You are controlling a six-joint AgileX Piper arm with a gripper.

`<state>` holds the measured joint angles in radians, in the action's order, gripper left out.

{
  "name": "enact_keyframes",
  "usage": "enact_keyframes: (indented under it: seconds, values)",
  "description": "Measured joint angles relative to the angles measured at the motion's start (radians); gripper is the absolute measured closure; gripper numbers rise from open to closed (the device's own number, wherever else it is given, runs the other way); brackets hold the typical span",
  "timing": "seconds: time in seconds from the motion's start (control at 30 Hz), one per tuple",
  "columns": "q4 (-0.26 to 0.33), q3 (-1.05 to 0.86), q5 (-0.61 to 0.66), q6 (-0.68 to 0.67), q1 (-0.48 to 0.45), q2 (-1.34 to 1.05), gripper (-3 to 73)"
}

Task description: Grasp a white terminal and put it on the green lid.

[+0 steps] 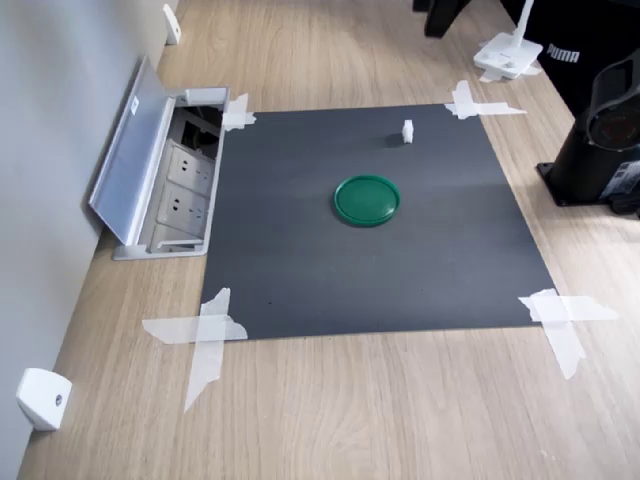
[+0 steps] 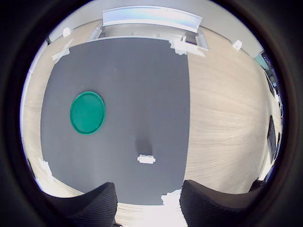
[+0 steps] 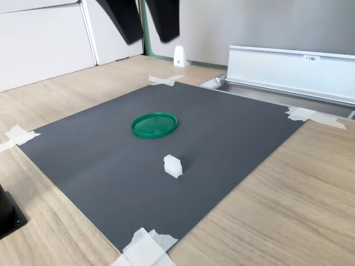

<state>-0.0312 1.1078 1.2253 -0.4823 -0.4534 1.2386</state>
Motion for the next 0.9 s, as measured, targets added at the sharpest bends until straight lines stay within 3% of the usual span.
enact_keyframes:
  seconds: [0.47,0.9]
  values:
    - [0.042,-0.108,-0.145,-0.035,0.0,0.053,12.6]
    - [-0.006,-0.244,-0.272,-0.043,-0.007,0.104,12.6]
